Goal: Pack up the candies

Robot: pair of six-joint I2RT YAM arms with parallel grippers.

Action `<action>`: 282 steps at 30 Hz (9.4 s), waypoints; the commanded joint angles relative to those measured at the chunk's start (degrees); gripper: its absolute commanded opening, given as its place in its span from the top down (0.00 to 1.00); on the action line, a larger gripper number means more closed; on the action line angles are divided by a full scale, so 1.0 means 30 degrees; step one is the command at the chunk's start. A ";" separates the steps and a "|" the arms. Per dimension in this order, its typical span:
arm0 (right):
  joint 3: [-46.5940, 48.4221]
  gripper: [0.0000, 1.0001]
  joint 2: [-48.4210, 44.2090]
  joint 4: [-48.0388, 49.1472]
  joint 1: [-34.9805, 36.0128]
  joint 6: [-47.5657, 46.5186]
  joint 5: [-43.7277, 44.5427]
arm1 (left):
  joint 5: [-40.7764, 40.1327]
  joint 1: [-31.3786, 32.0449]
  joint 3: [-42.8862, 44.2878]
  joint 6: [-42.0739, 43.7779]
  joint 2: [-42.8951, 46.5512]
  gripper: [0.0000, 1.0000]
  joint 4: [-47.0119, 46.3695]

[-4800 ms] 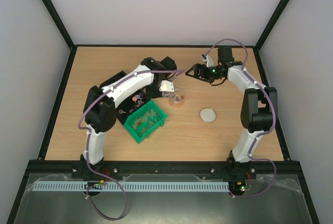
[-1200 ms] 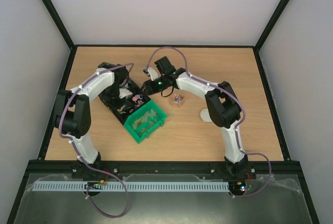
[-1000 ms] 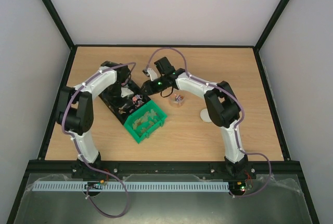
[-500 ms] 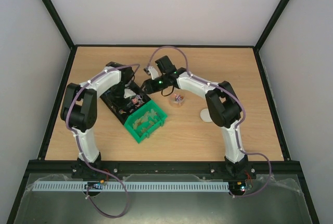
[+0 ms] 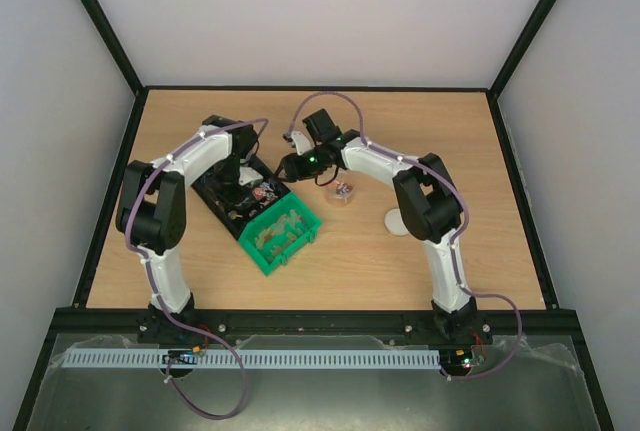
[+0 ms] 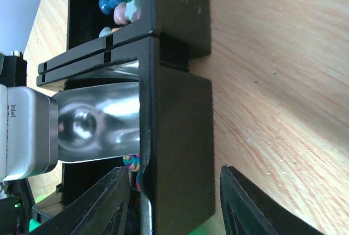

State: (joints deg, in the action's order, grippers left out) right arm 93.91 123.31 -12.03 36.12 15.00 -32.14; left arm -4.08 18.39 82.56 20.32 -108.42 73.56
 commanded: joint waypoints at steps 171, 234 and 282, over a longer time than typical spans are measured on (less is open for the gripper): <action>-0.7621 0.06 -0.7479 -0.4045 -0.9391 -0.4343 -0.4850 | 0.2030 0.4568 0.0318 0.6880 0.4870 0.98 -0.5487; -0.7528 0.01 -0.7122 -0.4012 -0.9403 -0.4577 -0.4827 | -0.4253 0.7521 0.6579 0.6866 -0.1427 0.98 -0.2137; -0.7456 0.01 -0.7013 -0.3998 -0.9395 -0.4710 -0.4213 | -0.8348 0.9005 0.8303 0.7702 -0.2707 0.98 -0.2166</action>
State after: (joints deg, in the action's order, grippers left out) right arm 71.48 102.43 -23.22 7.88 1.67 -44.69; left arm -25.82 44.73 105.80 42.68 -115.98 66.15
